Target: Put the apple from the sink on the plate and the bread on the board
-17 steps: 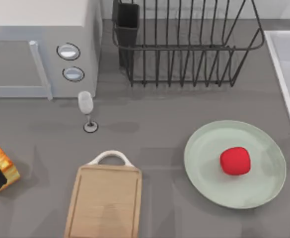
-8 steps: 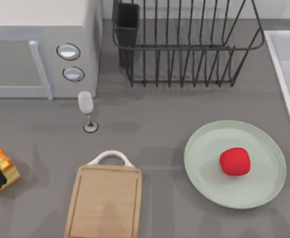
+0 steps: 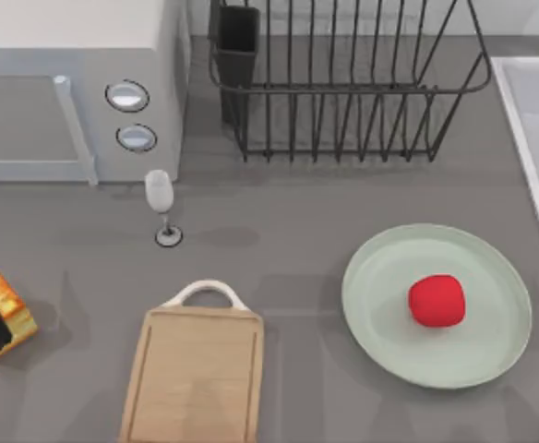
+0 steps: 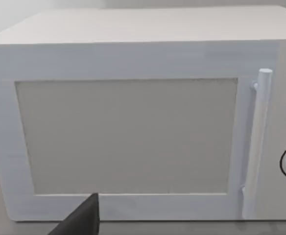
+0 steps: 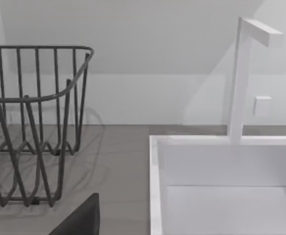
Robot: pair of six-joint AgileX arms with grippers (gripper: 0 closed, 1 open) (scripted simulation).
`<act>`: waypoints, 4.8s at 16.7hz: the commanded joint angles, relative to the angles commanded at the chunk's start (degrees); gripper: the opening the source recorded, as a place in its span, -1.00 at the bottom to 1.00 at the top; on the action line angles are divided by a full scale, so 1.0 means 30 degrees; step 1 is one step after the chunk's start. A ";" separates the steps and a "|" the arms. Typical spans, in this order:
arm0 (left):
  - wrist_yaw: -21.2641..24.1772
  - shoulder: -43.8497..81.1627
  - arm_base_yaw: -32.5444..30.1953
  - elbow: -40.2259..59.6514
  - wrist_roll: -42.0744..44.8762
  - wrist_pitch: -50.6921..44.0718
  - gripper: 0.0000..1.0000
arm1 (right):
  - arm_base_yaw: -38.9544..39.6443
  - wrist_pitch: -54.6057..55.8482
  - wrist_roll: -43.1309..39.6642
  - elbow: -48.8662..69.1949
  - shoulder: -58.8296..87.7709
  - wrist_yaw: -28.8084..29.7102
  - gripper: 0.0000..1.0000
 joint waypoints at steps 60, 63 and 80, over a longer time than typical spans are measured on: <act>0.0006 3.3737 0.0121 1.7155 1.5929 -1.2819 -1.00 | 0.0000 0.0000 0.0000 0.0000 0.0000 0.0000 1.00; 0.0006 3.3737 0.0121 1.7155 1.5929 -1.2819 -1.00 | 0.0000 0.0000 0.0000 0.0000 0.0000 0.0000 1.00; 0.0131 3.0445 0.0031 2.2064 1.5723 -2.0918 -1.00 | 0.0000 0.0000 0.0000 0.0000 0.0000 0.0000 1.00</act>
